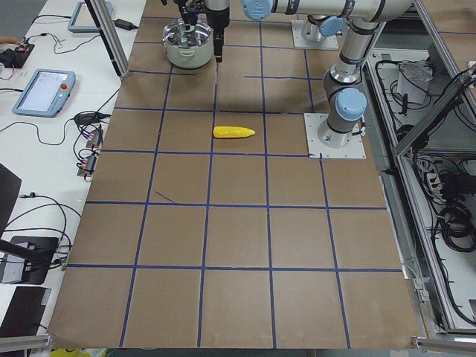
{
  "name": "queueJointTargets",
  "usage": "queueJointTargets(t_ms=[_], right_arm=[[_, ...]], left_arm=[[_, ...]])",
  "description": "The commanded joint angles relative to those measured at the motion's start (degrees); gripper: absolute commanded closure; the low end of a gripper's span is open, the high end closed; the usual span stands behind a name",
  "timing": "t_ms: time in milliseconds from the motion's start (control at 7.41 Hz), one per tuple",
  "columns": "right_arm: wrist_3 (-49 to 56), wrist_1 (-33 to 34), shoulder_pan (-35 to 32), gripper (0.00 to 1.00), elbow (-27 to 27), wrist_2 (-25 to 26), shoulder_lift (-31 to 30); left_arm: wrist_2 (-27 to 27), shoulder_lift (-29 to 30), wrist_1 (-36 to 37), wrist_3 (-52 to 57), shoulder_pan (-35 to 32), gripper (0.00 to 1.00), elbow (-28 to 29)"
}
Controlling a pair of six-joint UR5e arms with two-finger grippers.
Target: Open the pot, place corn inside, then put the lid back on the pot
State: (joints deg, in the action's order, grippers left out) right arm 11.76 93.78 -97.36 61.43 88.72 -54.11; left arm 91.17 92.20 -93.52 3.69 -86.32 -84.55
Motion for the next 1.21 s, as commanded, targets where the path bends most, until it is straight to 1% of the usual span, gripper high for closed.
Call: queueJointTargets(t_ms=[0, 135, 270, 540, 675, 810, 1079], right_arm=[[0.1, -1.7, 0.1, 0.64, -0.3, 0.5, -0.2], [0.1, -4.5, 0.2, 0.69, -1.5, 0.8, -0.6], [0.0, -8.6, 0.2, 0.7, -3.6, 0.8, -2.6], [-0.1, -20.5, 1.3, 0.7, -8.4, 1.8, -8.5], [-0.1, -24.0, 1.1, 0.7, -7.7, 1.8, -12.6], [-1.6, -26.6, 0.6, 0.7, -7.4, 1.5, -14.8], [-2.4, -27.8, 0.2, 0.7, -7.4, 1.3, -14.7]], left_arm=[[0.0, 0.1, 0.0, 0.0, -0.1, 0.0, 0.1], [0.0, 0.1, 0.0, 0.0, -0.1, 0.0, 0.1], [0.0, 0.1, 0.0, 0.0, 0.0, 0.0, 0.1], [0.0, 0.0, -0.1, 0.0, 0.0, 0.0, 0.1], [0.0, 0.0, -0.1, 0.0, -0.1, 0.0, 0.1], [0.0, 0.1, -0.2, -0.1, -0.1, 0.0, -0.1], [-0.5, 0.5, -0.3, -0.2, -0.7, 0.0, -0.6]])
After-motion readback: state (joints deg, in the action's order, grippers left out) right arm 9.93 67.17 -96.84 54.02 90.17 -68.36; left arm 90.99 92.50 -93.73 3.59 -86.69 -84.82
